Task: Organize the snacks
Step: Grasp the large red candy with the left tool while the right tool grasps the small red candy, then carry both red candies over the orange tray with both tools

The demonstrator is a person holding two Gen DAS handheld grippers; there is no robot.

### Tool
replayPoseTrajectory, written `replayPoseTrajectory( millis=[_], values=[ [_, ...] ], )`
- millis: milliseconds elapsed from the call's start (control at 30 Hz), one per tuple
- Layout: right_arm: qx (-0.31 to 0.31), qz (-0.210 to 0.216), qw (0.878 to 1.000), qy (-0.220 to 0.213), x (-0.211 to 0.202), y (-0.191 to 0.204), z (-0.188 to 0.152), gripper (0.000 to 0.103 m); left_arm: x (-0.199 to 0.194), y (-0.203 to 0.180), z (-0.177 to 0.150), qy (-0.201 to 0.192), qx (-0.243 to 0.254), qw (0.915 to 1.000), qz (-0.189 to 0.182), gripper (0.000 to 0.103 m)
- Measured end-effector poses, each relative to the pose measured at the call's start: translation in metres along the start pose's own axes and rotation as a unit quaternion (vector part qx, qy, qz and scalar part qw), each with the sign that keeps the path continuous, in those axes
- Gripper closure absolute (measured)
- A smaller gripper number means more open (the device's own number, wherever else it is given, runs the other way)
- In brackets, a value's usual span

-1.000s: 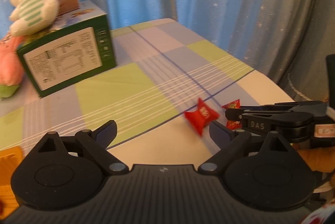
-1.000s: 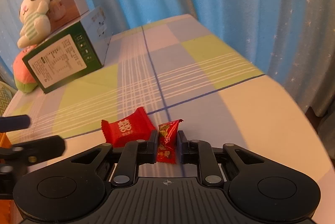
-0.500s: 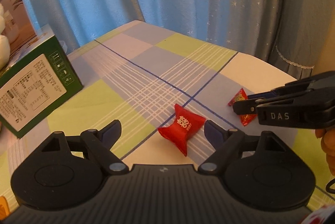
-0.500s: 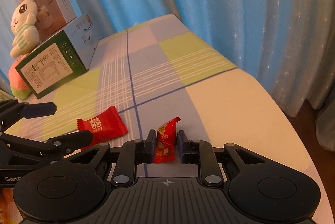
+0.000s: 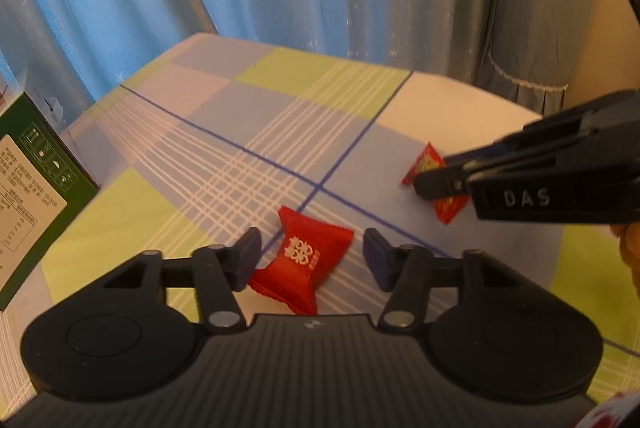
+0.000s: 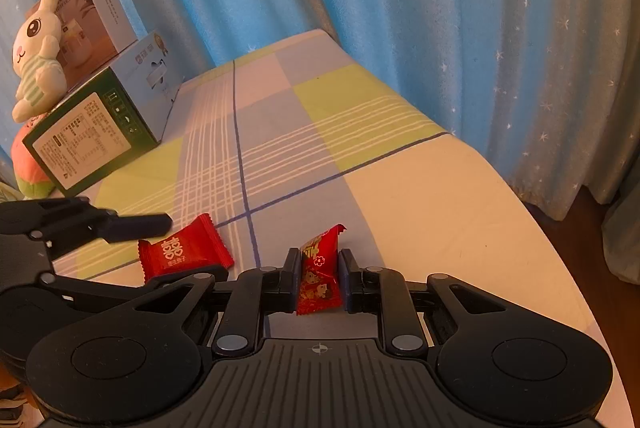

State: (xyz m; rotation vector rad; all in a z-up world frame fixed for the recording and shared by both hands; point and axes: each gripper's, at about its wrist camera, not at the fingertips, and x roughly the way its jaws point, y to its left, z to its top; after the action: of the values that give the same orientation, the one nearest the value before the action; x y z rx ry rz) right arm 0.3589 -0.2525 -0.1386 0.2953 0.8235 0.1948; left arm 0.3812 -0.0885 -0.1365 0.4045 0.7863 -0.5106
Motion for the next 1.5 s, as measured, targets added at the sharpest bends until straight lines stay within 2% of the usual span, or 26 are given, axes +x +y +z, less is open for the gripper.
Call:
replayPoseTrajectory(
  millis=[67,267,433,567,800,1200,1500],
  values=[
    [-0.001,0.000,1.000,-0.001,0.000,0.001,0.000,0.083,0.002,0.002,-0.002,0.007,-0.011,0.9999,-0.001,0.068],
    [-0.005,0.001,1.000,-0.003,0.000,0.001,-0.001,0.083,0.000,0.013,-0.007,0.018,-0.072,0.9972,0.008,0.079],
    [0.008,0.003,1.000,-0.001,-0.001,0.000,-0.001,0.084,-0.014,0.020,-0.020,0.027,-0.157,0.9870,0.025,0.079],
    [0.022,0.015,1.000,0.007,-0.006,-0.002,-0.002,0.084,-0.033,0.013,-0.032,0.025,-0.184,0.9818,0.039,0.079],
    [-0.004,0.028,1.000,0.004,-0.033,0.016,-0.010,0.084,-0.074,0.000,-0.052,0.013,-0.225,0.9729,0.054,0.079],
    [-0.029,0.050,0.998,0.007,-0.109,0.051,-0.063,0.084,-0.163,-0.030,-0.097,-0.008,-0.270,0.9606,0.065,0.079],
    [-0.033,0.064,0.997,0.027,-0.167,0.078,-0.119,0.084,-0.239,-0.046,-0.141,-0.019,-0.316,0.9452,0.081,0.080]
  ],
)
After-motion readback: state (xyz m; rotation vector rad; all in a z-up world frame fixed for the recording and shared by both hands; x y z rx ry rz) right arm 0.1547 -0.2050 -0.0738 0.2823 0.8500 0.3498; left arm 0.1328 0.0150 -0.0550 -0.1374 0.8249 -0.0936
